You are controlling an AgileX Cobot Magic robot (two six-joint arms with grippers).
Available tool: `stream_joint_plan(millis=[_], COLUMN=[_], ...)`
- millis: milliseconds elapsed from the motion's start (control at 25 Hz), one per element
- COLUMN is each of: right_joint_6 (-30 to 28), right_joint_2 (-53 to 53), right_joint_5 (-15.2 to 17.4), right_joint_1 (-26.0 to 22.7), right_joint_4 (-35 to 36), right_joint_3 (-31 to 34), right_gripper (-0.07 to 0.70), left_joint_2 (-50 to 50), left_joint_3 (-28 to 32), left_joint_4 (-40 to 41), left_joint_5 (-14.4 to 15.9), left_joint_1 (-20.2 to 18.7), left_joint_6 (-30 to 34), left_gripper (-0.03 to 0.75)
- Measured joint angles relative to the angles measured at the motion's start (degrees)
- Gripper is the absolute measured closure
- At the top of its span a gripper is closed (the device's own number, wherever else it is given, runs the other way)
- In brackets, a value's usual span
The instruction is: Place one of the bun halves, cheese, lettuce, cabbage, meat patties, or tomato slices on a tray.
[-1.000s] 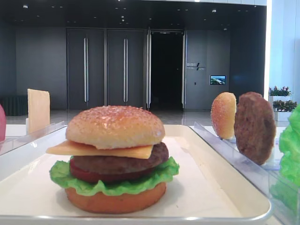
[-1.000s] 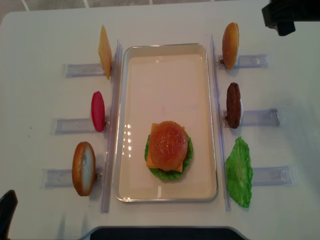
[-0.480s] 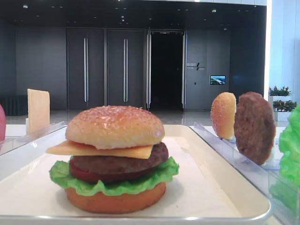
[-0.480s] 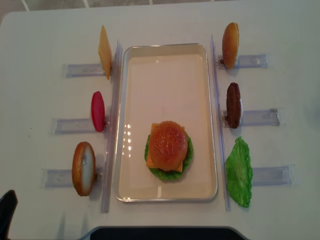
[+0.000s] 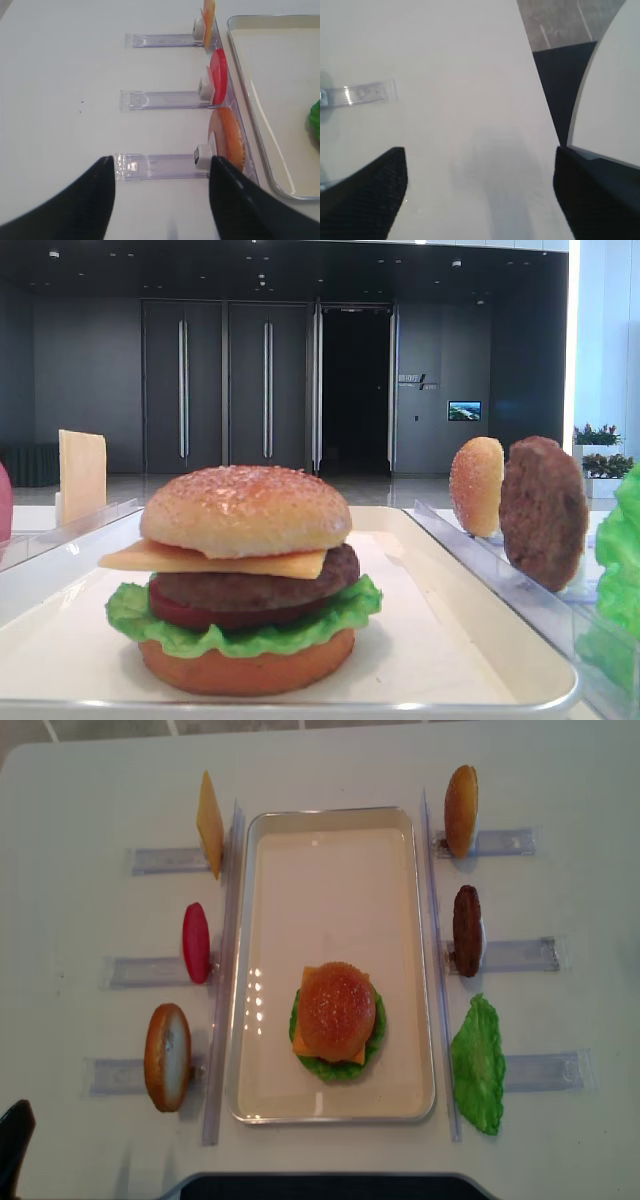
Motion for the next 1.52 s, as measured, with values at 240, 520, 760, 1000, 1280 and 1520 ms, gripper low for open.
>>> stream_joint_plan(millis=[240, 520, 760, 1000, 1280, 1520], right_joint_6=[-0.10, -0.05, -0.05, 0.06, 0.16, 0.16], right_joint_2=[-9.97, -25.67, -36.06, -45.71, -58.12, -66.47], right_joint_5=[-1.93, -6.68, -8.56, -10.00, -11.55, -11.01], right_joint_1=[3.52, 3.87, 3.87, 3.87, 3.87, 3.87], right_joint_4=[0.00, -0.05, -0.05, -0.05, 0.43, 2.61], right_joint_3=[6.07, 13.76, 21.19, 30.70, 39.87, 40.80], right_gripper=[0.038, 0.039, 0.040, 0.041, 0.041, 0.041], left_joint_2=[0.00, 0.00, 0.00, 0.00, 0.00, 0.00], left_joint_3=[0.00, 0.00, 0.00, 0.00, 0.00, 0.00], left_joint_4=[0.00, 0.00, 0.00, 0.00, 0.00, 0.00], left_joint_5=[0.00, 0.00, 0.00, 0.00, 0.00, 0.00], left_joint_1=[0.00, 0.00, 0.00, 0.00, 0.00, 0.00], left_joint_6=[0.00, 0.00, 0.00, 0.00, 0.00, 0.00], left_gripper=[0.263, 0.263, 0.263, 0.263, 0.263, 0.263])
